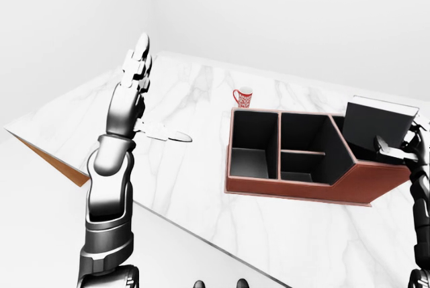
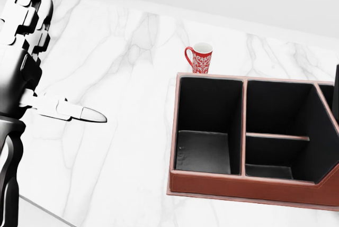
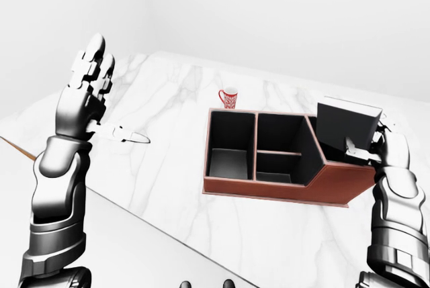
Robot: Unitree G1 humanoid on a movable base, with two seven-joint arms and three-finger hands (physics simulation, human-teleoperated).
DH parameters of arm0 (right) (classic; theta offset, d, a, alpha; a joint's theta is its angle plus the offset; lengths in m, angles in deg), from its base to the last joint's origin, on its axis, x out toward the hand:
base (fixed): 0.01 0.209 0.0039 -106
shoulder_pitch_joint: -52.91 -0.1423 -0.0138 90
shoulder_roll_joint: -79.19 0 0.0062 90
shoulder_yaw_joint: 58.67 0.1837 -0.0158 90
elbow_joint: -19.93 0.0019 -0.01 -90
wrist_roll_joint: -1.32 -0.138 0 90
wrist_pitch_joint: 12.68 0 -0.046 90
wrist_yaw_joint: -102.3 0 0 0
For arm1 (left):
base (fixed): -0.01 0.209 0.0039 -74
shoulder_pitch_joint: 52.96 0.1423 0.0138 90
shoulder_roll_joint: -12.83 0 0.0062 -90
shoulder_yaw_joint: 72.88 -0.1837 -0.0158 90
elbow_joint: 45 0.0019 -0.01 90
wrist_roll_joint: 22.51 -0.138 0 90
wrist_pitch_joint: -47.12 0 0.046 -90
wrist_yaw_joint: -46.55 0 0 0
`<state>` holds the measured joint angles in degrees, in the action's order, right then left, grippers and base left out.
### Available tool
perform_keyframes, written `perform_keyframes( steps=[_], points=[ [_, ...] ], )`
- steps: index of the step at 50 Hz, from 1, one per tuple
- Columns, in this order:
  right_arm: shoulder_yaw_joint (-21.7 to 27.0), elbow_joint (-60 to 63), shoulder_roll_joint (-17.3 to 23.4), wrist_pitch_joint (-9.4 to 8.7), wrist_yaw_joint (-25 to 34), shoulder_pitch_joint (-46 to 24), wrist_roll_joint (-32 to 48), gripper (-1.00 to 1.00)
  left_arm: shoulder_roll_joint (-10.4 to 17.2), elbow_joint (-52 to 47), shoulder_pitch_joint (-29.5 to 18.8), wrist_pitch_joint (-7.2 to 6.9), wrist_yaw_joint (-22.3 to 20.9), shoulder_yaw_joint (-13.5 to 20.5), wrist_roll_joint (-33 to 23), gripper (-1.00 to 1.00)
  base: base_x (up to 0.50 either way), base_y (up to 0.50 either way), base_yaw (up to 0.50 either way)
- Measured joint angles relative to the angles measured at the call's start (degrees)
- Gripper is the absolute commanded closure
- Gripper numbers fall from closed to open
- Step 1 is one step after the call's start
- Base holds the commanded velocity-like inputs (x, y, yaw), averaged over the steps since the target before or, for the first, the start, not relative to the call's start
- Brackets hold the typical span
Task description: Pick up the book and place it in the right compartment of the caddy.
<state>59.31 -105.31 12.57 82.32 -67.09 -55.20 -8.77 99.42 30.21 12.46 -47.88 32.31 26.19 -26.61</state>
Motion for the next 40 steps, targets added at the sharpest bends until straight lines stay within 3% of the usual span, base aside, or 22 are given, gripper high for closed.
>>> perform_keyframes(
  steps=[40],
  points=[
    [-2.0,-4.5,0.6,0.0,-0.8,-2.4,0.1,1.0,0.2,-0.9,-0.7,0.0,-0.3,0.0,-0.3,-1.0,0.0,0.0,0.0]
  ],
)
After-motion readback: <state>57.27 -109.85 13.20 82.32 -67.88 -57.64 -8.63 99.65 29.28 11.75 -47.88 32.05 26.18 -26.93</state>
